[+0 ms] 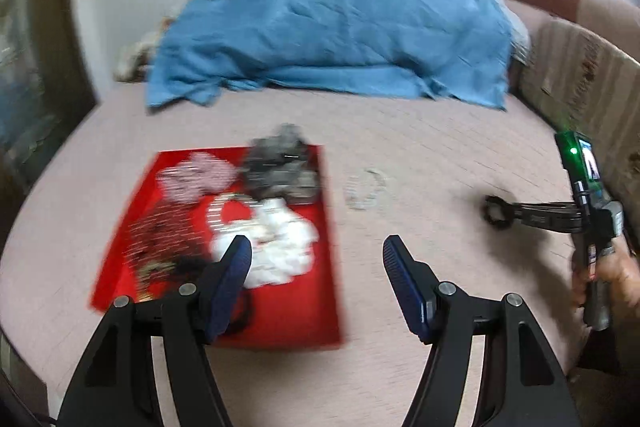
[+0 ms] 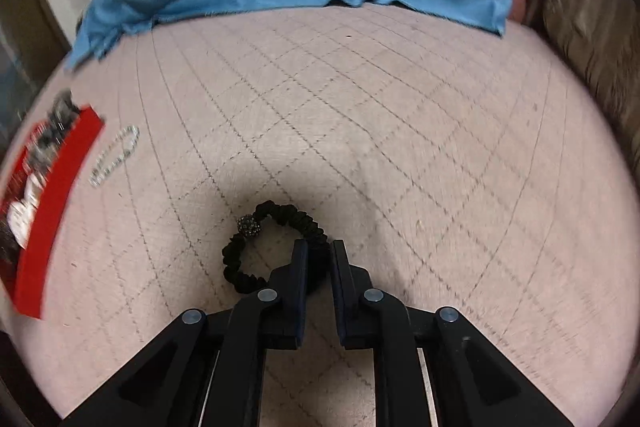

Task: Organize jewelry
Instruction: 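Grasp the pale bead bracelet with the left tool while the right grasps the black beaded bracelet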

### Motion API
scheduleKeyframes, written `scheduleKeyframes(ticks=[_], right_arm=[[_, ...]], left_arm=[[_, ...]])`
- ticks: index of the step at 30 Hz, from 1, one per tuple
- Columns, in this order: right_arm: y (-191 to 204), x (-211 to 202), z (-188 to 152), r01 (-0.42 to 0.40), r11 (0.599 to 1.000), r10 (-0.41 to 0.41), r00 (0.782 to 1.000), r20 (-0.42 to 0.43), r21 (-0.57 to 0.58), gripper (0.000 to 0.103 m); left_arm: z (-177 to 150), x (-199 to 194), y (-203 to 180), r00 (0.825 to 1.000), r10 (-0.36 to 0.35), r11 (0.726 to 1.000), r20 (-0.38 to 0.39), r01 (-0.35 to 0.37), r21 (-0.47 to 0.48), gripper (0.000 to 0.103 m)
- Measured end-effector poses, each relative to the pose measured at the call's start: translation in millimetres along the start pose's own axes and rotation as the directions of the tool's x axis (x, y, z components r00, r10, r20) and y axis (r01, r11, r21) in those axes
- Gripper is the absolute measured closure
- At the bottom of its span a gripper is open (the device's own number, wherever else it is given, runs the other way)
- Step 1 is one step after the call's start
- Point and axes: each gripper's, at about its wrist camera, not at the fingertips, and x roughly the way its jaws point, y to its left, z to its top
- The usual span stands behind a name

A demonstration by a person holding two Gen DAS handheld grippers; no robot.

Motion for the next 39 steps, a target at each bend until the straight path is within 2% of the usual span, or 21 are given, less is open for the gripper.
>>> scheduleKeyframes(ticks=[2, 5, 10, 12, 14, 16, 22, 24, 26, 33, 35, 36, 37, 38, 39], right_arm=[[-3.7, 1.1, -2.5, -0.038, 0.999, 0.037, 0.999, 0.018, 0.031, 0.089], [-5.6, 0.6, -4.2, -0.079, 0.996, 0.078, 0.996, 0.034, 0.041, 0.084], [2.7, 1.8, -2.3, -0.121, 0.992, 0.12, 0.992, 0.035, 0.024, 0.062], [6.1, 2.1, -1.1, -0.119, 0.993, 0.119, 0.992, 0.031, 0.015, 0.058], [6.2, 2.4, -0.5, -0.127, 0.992, 0.126, 0.992, 0.027, 0.02, 0.058], [2.3, 2.9, 0.4, -0.141, 0.989, 0.14, 0.99, 0.024, 0.035, 0.057], [-9.2, 4.0, 3.3, -0.205, 0.973, 0.204, 0.979, 0.02, 0.108, 0.057], [-7.4, 4.5, 4.3, -0.201, 0.975, 0.199, 0.98, 0.021, 0.097, 0.057], [-4.6, 5.8, 5.4, -0.191, 0.978, 0.19, 0.981, 0.021, 0.08, 0.057], [3.8, 11.5, 9.1, -0.154, 0.988, 0.152, 0.987, 0.05, 0.025, 0.057], [7.0, 11.2, 9.2, -0.14, 0.99, 0.139, 0.989, 0.058, 0.007, 0.058], [8.5, 10.3, 8.8, -0.135, 0.991, 0.135, 0.989, 0.064, -0.001, 0.062], [9.3, 9.6, 9.0, -0.139, 0.99, 0.139, 0.988, 0.065, -0.007, 0.076], [9.5, 10.3, 9.1, -0.145, 0.989, 0.145, 0.988, 0.057, -0.009, 0.085], [9.2, 11.2, 8.5, -0.145, 0.989, 0.145, 0.988, 0.05, -0.009, 0.092]], left_arm=[[10.5, 16.0, -14.0, 0.998, -0.035, 0.999, -0.045, 0.035, 0.009, 0.036], [23.4, 49.0, -34.7, 0.993, -0.046, 0.999, -0.111, 0.049, 0.021, 0.036], [36.0, 102.3, -50.8, 0.974, -0.082, 0.997, -0.213, 0.077, -0.032, 0.036], [41.1, 118.6, -56.2, 0.968, -0.089, 0.996, -0.236, 0.08, -0.047, 0.044], [48.1, 135.4, -63.2, 0.962, -0.076, 0.997, -0.262, 0.07, -0.034, 0.056], [53.2, 147.4, -66.5, 0.961, -0.059, 0.998, -0.27, 0.056, -0.019, 0.063], [63.4, 184.7, -67.4, 0.954, -0.013, 1.0, -0.301, 0.019, 0.019, 0.064], [63.0, 195.8, -67.7, 0.948, -0.01, 0.999, -0.317, 0.019, 0.026, 0.064], [62.9, 198.9, -68.6, 0.955, -0.001, 0.999, -0.296, 0.013, 0.039, 0.064], [61.3, 201.4, -70.5, 0.957, -0.005, 0.999, -0.289, 0.015, 0.032, 0.058], [59.5, 198.9, -73.5, 0.953, 0.006, 0.999, -0.302, 0.006, 0.041, 0.061], [58.4, 196.3, -75.9, 0.952, 0.005, 0.999, -0.306, 0.009, 0.044, 0.068], [57.0, 193.6, -78.2, 0.952, -0.003, 0.999, -0.308, 0.019, 0.047, 0.087], [54.6, 189.7, -81.4, 0.95, -0.015, 0.998, -0.313, 0.033, 0.053, 0.098], [52.6, 187.0, -83.1, 0.948, -0.024, 0.998, -0.317, 0.043, 0.053, 0.098]])
